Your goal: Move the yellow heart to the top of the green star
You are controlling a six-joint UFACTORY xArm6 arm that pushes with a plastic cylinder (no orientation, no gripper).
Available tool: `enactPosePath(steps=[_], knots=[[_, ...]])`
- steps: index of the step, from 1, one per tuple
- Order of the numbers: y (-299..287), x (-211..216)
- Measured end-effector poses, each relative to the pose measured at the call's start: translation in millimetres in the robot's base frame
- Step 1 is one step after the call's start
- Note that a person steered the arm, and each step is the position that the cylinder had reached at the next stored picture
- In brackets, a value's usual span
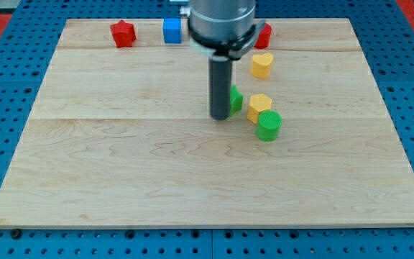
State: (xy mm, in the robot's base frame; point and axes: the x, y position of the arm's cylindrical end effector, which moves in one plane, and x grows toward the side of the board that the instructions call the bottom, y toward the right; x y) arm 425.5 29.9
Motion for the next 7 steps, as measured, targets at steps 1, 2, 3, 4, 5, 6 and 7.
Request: enactPosePath(steps=[1,2,3,4,5,6,7], knots=[[30,-27],[45,-32],[102,-45],[130,-76],[119,-104],[87,-116],[57,-116]])
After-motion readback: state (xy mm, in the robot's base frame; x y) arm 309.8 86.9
